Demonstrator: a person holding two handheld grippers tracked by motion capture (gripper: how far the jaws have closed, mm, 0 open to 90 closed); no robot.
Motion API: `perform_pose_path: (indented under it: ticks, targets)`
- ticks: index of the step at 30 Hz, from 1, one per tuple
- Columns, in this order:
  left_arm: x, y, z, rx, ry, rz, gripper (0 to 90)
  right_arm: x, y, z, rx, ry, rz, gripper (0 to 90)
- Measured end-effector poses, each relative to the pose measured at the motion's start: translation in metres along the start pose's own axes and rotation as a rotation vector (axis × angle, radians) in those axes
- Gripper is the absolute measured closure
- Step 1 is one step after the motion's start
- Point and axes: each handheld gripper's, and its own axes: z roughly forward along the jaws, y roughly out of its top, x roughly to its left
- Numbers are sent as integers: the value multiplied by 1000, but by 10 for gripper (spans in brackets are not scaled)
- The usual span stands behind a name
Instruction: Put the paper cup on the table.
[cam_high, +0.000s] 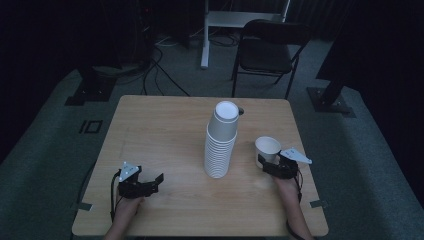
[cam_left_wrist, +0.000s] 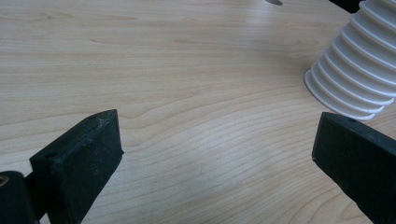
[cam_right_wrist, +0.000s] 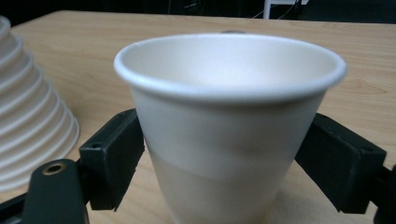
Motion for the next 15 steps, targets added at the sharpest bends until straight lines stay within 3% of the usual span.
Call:
perform_pose_path:
  ticks: [3,15]
  targets:
    - [1,0,0,-1,3,0,16,3,-6,-4,19,-21,-46,170]
    - [2,0,2,16,13,16,16,4,-8,-13,10,8,-25,105]
